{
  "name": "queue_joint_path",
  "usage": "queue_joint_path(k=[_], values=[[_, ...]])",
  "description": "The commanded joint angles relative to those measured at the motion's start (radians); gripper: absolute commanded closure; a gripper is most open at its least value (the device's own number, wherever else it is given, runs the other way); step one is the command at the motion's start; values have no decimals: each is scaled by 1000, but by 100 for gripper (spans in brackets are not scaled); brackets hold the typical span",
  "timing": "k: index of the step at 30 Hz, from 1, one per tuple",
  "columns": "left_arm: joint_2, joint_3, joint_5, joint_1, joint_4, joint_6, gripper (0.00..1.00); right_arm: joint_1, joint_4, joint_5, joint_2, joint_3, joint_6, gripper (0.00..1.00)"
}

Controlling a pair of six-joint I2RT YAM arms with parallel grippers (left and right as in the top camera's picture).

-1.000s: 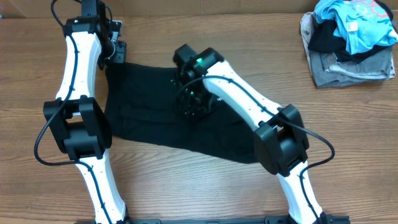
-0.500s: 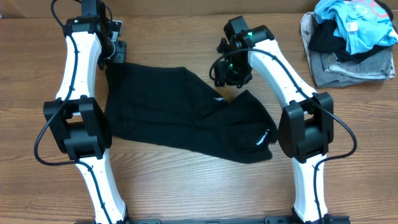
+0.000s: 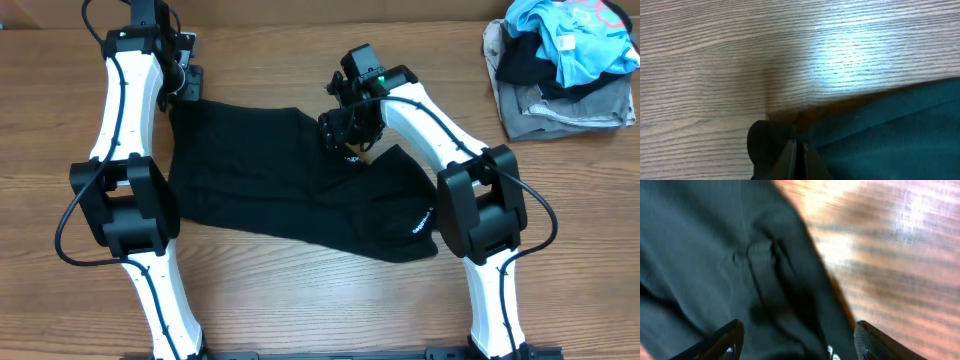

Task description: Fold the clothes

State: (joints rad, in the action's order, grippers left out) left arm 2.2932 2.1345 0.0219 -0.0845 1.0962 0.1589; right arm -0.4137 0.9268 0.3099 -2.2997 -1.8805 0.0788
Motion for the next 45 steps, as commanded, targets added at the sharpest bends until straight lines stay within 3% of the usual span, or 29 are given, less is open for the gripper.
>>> queue_joint_path(k=[1,5,14,20,25,34,45], values=[[-2,26,-4,-2,-3,-14,96,0,-32,21,-13,34,3,30],[-2,26,-3,-2,-5,-14,96,-2,-55,25,-14,35,3,42],[-2,26,-3,-1,-8,-14,96,-5,-93,26,-19,36,3,44],[-2,26,-4,-1,-11,-14,96,-9,-90,60,-43,36,3,51],[-2,26,-4,-1,-12,-14,96,-24,-91,59,-57,35,3,73],[-2,26,-4,-1,-19,-14,96,-4,-79,58,-57,-2,3,96],[-2,26,-3,-1,-43,-14,96,159,129,-39,-57,-374,-74,96]])
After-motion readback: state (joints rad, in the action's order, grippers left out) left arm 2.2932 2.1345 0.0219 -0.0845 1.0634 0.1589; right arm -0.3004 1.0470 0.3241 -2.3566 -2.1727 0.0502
